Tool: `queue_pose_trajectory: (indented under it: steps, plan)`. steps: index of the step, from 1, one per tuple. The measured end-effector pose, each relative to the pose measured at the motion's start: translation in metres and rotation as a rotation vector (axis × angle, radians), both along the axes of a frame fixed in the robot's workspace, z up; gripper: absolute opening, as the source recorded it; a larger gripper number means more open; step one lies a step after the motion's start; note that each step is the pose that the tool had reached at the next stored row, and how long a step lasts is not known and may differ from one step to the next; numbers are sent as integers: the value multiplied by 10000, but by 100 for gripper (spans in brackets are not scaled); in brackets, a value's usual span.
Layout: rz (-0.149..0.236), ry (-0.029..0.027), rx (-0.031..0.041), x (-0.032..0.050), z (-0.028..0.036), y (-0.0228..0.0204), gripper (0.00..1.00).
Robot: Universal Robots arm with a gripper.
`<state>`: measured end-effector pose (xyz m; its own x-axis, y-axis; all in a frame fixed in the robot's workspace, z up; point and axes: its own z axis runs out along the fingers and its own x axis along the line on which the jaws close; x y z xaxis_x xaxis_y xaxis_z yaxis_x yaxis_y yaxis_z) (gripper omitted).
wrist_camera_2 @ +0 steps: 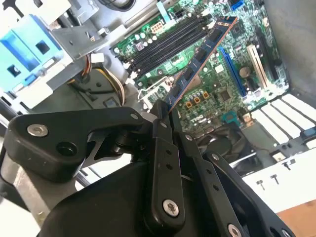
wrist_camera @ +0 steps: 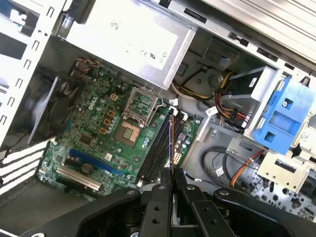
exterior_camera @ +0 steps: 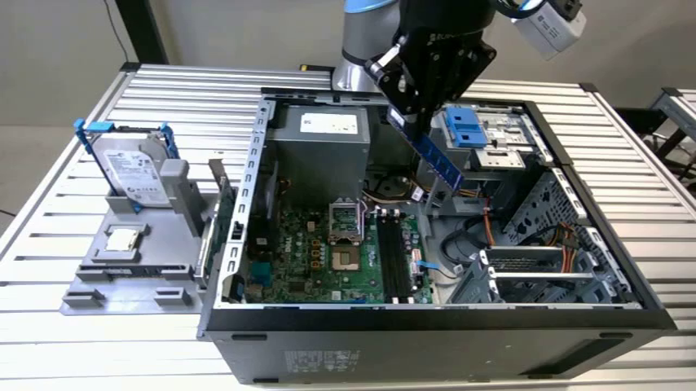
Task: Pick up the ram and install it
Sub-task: 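Insert the ram into the slot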
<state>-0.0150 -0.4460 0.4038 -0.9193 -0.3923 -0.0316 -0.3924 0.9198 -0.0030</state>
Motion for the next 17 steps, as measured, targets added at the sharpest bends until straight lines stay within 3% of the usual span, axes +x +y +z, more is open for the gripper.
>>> queue_pose_trajectory:
  steps: [17]
  plan:
    - [-3048,0,1,0,0,0,0]
